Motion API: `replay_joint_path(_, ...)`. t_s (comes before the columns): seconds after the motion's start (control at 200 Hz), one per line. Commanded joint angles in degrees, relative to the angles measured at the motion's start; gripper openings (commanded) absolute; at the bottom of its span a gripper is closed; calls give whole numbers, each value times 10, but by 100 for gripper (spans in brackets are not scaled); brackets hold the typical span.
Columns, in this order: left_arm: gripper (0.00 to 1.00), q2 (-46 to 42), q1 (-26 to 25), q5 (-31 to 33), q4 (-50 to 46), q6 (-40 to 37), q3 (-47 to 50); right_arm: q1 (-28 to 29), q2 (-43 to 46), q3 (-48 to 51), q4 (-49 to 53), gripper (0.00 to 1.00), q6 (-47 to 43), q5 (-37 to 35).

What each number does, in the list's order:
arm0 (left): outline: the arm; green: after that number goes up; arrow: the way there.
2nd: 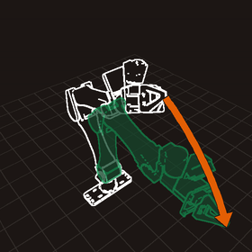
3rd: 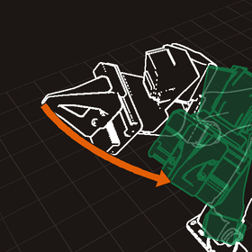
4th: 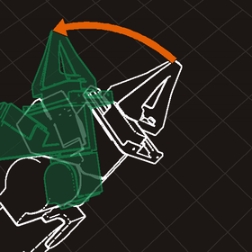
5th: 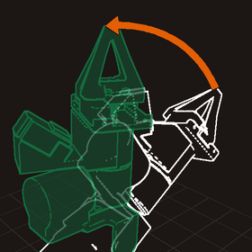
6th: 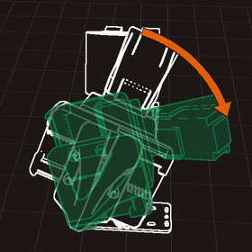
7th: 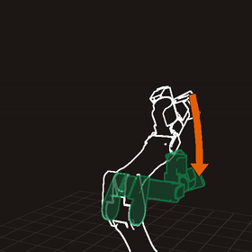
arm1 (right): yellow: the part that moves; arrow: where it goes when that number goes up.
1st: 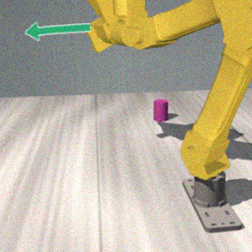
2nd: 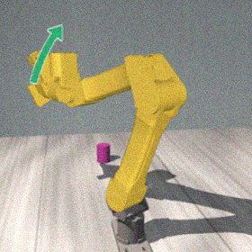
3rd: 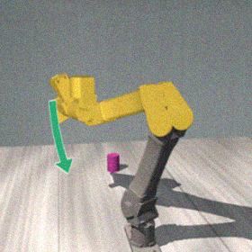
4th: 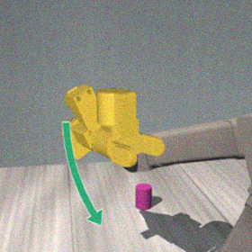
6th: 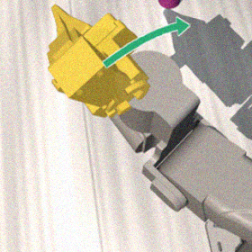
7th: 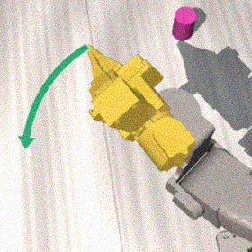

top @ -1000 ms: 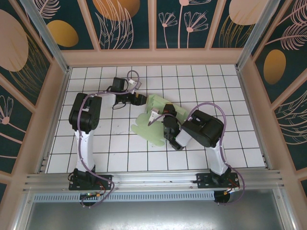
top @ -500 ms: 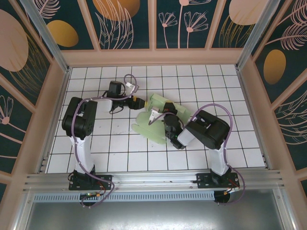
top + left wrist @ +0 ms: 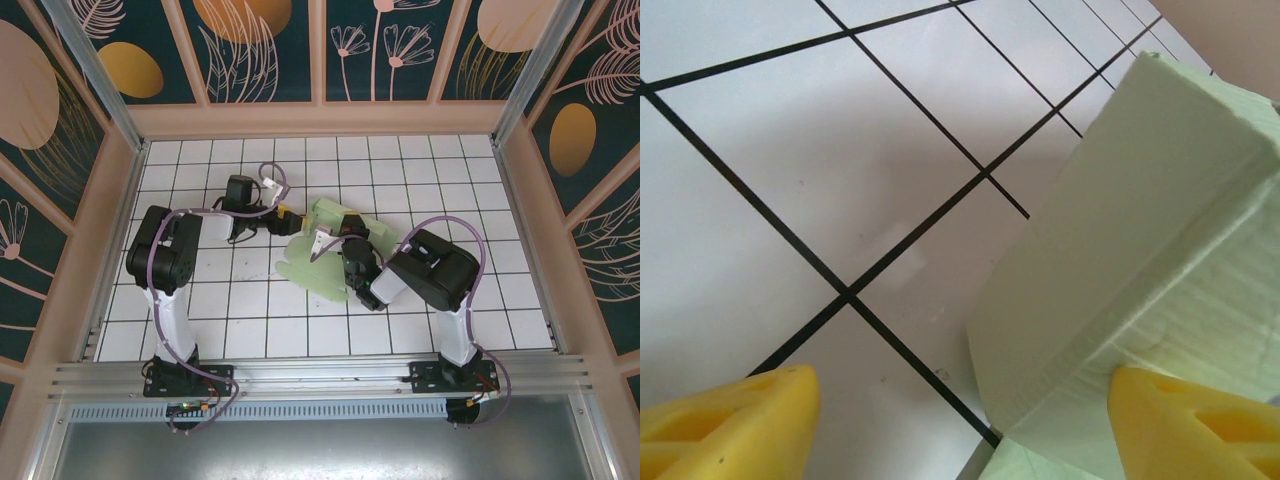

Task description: Fold the paper box

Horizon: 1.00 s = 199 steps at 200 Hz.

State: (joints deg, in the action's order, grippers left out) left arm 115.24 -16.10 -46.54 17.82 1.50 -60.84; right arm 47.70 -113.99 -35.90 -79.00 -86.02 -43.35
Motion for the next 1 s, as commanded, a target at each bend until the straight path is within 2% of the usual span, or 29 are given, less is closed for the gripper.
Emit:
replay_joint_path(0.0, 76, -22, -9, -19, 25, -18, 5, -2, 12, -4, 11, 0, 16, 11)
replay_joint_path(0.596, 73, 4, -30, 19, 4, -39, -8, 9, 34, -13, 67, 0, 33, 5)
replay_joint_path(0.801, 74, 7, -32, 29, 8, -38, -3, 15, 81, -34, 229, 0, 126, 38)
replay_joint_path(0.991, 73, 9, -32, 36, 16, -31, -1, 17, 86, -42, 248, 0, 135, 44)
